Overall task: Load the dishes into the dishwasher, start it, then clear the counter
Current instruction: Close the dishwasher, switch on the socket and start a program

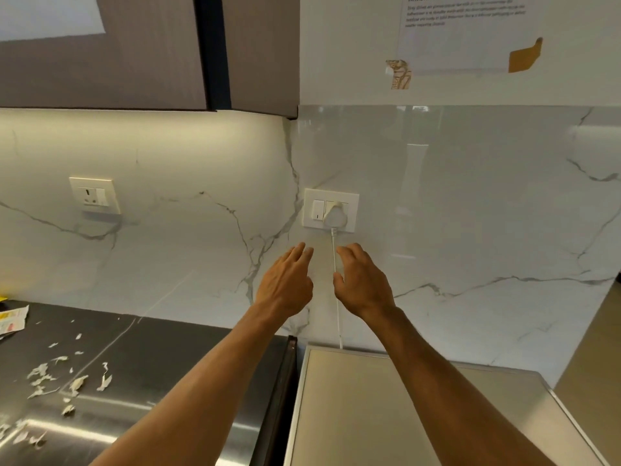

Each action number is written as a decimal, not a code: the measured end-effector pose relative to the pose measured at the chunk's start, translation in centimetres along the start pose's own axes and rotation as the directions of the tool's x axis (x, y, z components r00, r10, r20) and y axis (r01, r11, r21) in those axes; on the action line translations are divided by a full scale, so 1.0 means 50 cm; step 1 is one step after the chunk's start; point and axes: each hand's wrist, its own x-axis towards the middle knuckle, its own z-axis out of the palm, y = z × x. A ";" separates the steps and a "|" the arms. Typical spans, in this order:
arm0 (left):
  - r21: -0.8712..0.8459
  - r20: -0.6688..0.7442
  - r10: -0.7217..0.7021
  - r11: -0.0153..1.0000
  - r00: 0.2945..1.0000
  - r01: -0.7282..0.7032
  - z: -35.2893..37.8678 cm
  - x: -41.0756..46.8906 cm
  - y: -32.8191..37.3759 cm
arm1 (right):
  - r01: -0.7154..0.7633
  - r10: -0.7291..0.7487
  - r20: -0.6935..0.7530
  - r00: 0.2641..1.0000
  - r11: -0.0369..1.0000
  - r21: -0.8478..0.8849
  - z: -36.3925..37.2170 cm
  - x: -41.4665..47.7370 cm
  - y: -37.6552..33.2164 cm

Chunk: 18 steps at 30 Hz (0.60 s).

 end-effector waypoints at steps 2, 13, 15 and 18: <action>0.040 0.017 0.036 0.999 0.999 -0.037 0.022 0.030 -0.014 | 0.009 -0.009 -0.024 1.000 1.000 -0.026 0.015 0.031 0.009; 0.160 -0.134 0.245 0.962 0.960 -0.223 0.114 0.173 -0.069 | 0.108 -0.128 -0.192 0.973 0.988 -0.113 0.096 0.142 0.063; 0.176 -0.170 0.252 0.959 0.953 -0.222 0.125 0.191 -0.071 | 0.125 -0.145 -0.197 0.970 0.986 -0.113 0.108 0.144 0.071; 0.187 -0.216 0.242 0.961 0.946 -0.203 0.141 0.202 -0.073 | 0.126 -0.145 -0.206 0.968 0.986 -0.105 0.124 0.143 0.082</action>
